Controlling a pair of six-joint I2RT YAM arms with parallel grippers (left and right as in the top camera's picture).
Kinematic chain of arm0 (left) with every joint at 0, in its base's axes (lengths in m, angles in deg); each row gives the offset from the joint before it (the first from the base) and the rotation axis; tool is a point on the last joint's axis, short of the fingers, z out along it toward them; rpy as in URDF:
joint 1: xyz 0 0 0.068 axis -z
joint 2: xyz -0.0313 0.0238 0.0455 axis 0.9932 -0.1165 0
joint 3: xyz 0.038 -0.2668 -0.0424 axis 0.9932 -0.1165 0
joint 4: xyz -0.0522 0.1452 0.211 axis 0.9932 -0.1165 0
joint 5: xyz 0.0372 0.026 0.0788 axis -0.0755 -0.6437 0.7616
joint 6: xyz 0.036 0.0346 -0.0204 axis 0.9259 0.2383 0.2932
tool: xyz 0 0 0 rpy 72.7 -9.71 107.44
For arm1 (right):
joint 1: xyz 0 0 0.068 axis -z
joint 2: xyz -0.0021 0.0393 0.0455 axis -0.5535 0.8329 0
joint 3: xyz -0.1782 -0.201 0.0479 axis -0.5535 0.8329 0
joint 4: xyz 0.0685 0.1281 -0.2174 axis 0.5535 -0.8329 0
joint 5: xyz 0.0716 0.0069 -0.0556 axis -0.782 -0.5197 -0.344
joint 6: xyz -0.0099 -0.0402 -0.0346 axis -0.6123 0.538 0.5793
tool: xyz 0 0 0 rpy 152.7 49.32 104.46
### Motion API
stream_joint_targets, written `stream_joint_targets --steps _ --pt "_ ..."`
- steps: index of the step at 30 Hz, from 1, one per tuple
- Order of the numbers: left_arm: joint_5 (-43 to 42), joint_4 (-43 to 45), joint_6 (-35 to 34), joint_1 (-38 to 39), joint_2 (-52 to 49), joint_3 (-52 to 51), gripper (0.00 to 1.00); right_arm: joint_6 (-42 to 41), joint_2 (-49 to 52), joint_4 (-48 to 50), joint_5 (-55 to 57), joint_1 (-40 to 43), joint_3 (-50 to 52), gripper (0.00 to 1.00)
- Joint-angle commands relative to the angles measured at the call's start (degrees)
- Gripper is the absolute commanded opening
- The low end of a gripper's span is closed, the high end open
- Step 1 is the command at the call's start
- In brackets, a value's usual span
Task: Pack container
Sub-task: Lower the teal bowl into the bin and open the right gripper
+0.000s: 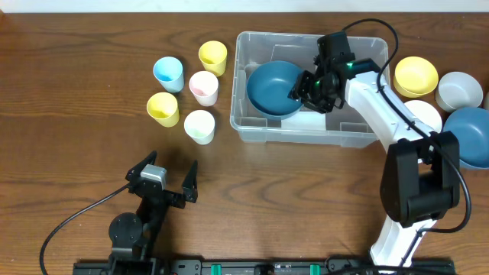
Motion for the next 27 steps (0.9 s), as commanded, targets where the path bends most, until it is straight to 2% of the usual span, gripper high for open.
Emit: stream_joint_targets --steps 1,7,11,13,16,17,23,24,27 --pt "-1.0 -1.9 0.8 -0.3 0.3 -1.1 0.98 1.4 -2.0 -0.1 -1.3 -1.1 -1.4 0.56" --pt "-1.0 -1.9 0.8 -0.3 0.3 -1.1 0.98 1.4 -4.4 -1.3 -0.8 0.1 -2.9 0.64" --pt "-1.0 -1.9 0.8 -0.3 0.3 -1.1 0.98 3.5 -9.1 -5.7 1.5 1.6 -7.0 0.69" --pt "-1.0 -1.9 0.8 -0.3 0.3 -1.1 0.98 5.0 -12.1 -9.0 4.3 2.7 -9.5 0.77" --pt "-1.0 -1.9 0.8 -0.3 0.3 -1.1 0.98 5.5 -17.1 -14.3 9.4 5.9 -12.9 0.95" --pt "-1.0 -1.9 0.8 -0.3 0.3 -1.1 0.98 5.4 -19.2 -16.7 11.2 8.1 -13.7 0.99" --pt "-1.0 -1.9 0.8 -0.3 0.3 -1.1 0.98 0.2 -25.6 -29.6 20.8 25.0 -13.9 0.99" --pt "-1.0 -1.9 0.8 -0.3 0.3 -1.1 0.98 -0.5 -25.6 -33.1 21.6 30.3 -13.9 0.99" --pt "-1.0 -1.9 0.8 -0.3 0.3 -1.1 0.98 -1.1 -25.5 -36.8 21.5 39.1 -12.5 0.99"
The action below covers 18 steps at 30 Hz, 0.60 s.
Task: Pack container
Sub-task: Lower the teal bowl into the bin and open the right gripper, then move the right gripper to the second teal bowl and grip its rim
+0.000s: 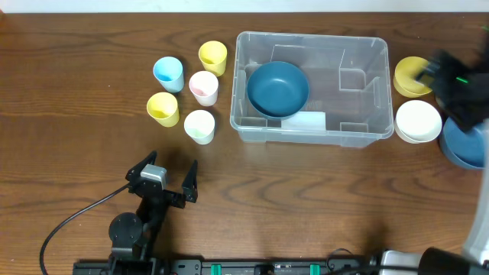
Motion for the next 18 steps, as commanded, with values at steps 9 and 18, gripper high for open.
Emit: stream_joint_targets --steps 9,18 --pt "-1.0 -1.9 0.8 -0.3 0.3 -1.1 0.98 1.0 1.4 7.3 1.7 22.9 15.7 0.99" --pt "-1.0 -1.9 0.8 -0.3 0.3 -1.1 0.98 0.6 6.3 19.5 1.7 27.2 23.9 0.99"
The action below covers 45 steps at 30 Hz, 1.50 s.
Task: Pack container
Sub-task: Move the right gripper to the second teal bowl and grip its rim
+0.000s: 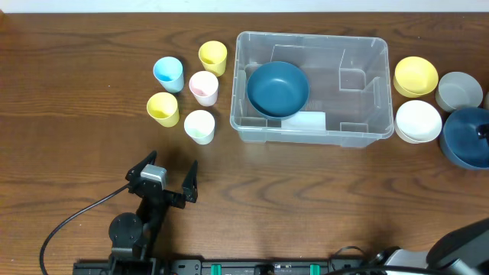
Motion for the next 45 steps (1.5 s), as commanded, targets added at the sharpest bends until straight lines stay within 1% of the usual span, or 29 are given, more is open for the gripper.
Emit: stream_joint_targets --steps 1,12,18,19,25,30,34,35,41,45 --pt "-1.0 -1.9 0.8 -0.3 0.3 -1.1 0.98 0.0 3.5 1.9 0.0 1.4 0.7 0.99" --pt "-1.0 -1.9 0.8 -0.3 0.3 -1.1 0.98 -0.6 15.6 7.5 -1.0 2.0 0.7 0.99" --pt "-1.0 -1.9 0.8 -0.3 0.3 -1.1 0.98 -0.6 20.3 9.0 -0.9 2.1 0.7 0.98" --pt "-1.0 -1.9 0.8 -0.3 0.3 -1.1 0.98 -0.7 20.7 9.1 -0.8 2.3 0.7 0.94" --pt "-1.0 -1.9 0.8 -0.3 0.3 -1.1 0.98 -1.9 20.6 8.4 -0.3 4.3 0.7 0.59" --pt "-1.0 -1.9 0.8 -0.3 0.3 -1.1 0.98 -2.2 20.6 6.2 -0.9 7.6 0.7 0.41" --pt "-1.0 -1.9 0.8 -0.3 0.3 -1.1 0.98 -2.2 20.6 4.5 -3.8 10.4 0.5 0.08" --pt "-1.0 -1.9 0.8 -0.3 0.3 -1.1 0.98 -2.2 20.6 3.9 -4.3 11.0 0.3 0.01" --pt "-1.0 -1.9 0.8 -0.3 0.3 -1.1 0.98 -2.1 19.3 -0.7 -5.5 13.6 -1.2 0.01" --pt "-1.0 -1.9 0.8 -0.3 0.3 -1.1 0.98 -2.0 15.3 -6.0 -10.6 14.8 -6.6 0.01"
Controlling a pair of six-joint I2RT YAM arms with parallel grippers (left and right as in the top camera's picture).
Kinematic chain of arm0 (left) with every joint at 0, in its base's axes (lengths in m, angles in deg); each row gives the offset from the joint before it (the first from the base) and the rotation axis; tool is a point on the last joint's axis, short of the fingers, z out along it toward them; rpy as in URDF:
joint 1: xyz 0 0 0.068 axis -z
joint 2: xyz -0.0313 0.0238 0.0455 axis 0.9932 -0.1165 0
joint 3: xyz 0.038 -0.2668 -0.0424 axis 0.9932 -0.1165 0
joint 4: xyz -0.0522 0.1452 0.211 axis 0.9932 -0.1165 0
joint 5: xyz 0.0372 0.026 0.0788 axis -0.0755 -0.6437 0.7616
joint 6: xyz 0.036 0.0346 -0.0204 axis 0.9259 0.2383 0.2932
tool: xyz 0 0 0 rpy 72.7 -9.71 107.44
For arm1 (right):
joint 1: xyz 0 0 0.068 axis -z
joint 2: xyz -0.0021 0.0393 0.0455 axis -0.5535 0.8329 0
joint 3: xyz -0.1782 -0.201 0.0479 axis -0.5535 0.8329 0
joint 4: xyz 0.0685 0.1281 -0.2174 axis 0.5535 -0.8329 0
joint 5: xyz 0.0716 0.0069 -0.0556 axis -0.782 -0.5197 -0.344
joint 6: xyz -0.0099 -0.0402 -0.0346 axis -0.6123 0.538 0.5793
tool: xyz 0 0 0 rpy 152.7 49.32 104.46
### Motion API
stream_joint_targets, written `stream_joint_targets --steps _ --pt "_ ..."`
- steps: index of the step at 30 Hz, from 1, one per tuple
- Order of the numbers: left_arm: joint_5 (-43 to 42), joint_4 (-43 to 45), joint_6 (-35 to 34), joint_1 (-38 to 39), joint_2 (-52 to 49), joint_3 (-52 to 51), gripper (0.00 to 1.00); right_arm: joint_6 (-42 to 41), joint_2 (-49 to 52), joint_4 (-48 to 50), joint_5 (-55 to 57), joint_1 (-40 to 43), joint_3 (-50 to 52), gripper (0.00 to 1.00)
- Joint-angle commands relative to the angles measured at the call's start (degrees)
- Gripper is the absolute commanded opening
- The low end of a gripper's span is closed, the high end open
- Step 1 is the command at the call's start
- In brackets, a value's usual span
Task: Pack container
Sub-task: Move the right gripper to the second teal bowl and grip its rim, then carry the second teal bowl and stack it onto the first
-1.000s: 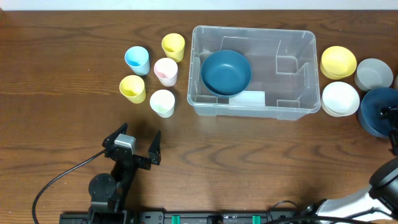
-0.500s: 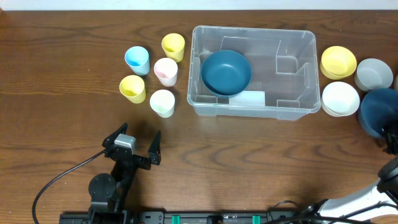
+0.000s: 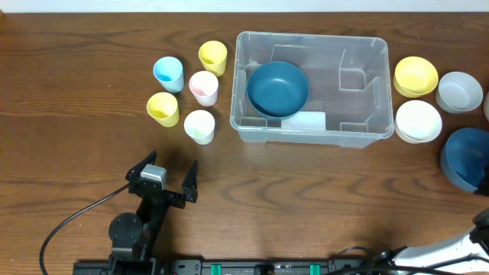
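The clear plastic container (image 3: 359, 92) stands at the back middle of the table. One dark blue bowl (image 3: 277, 88) lies in its left half. To its right are a yellow bowl (image 3: 416, 76), a grey bowl (image 3: 459, 91), a white bowl (image 3: 419, 121) and a blue bowl (image 3: 464, 158) at the frame's right edge. Several cups stand left of the container: blue (image 3: 168, 73), yellow (image 3: 213, 56), pink (image 3: 204, 87), yellow (image 3: 163, 108), white (image 3: 199, 126). My left gripper (image 3: 166, 174) rests open near the front left. My right gripper is out of view.
Part of the right arm (image 3: 481, 225) shows at the lower right corner. A black cable (image 3: 69, 221) runs from the left arm's base. A white label (image 3: 303, 121) sits on the container's front wall.
The blue bowl at the right edge now lies nearer the table's front than before. The dark part over its right rim is gone. The left arm and the cups have not moved.
My right gripper was inside the container beside the dark blue bowl. Then the arm was over the bowls at the right, with the bowl left in the container. Later only a trace of it showed at the blue bowl, which now lies nearer the front.
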Motion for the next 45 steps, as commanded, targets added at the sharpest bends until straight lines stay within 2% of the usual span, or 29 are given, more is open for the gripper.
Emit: stream_joint_targets --steps 1,7,11,14,18,23,27,35,45 --pt "-1.0 -1.9 0.8 -0.3 0.3 -1.1 0.98 0.1 -5.8 -2.9 -4.5 1.2 -6.1 0.01" --pt "-1.0 -1.9 0.8 -0.3 0.3 -1.1 0.98 1.0 -17.2 -7.0 -11.6 0.1 -18.4 0.01" --pt "-1.0 -1.9 0.8 -0.3 0.3 -1.1 0.98 2.3 -25.4 -6.0 -17.8 -4.5 -24.4 0.01" --pt "-1.0 -1.9 0.8 -0.3 0.3 -1.1 0.98 2.3 -30.8 -3.2 -19.4 -13.6 -25.6 0.01" --pt "-1.0 -1.9 0.8 -0.3 0.3 -1.1 0.98 1.4 -33.1 1.6 -17.2 -31.5 -25.6 0.01" --pt "-1.0 -1.9 0.8 -0.3 0.3 -1.1 0.98 -0.5 -27.7 6.1 -5.7 -53.7 -25.5 0.01" --pt "-1.0 -1.9 0.8 -0.3 0.3 -1.1 0.98 -0.5 -20.1 6.4 -2.8 -63.6 -25.5 0.01" --pt "-1.0 -1.9 0.8 -0.3 0.3 -1.1 0.98 0.1 -7.1 6.0 -3.4 -69.4 -25.5 0.01" --pt "-1.0 -1.9 0.8 -0.3 0.3 -1.1 0.98 0.1 0.7 3.0 -7.4 -71.3 -25.5 0.01"
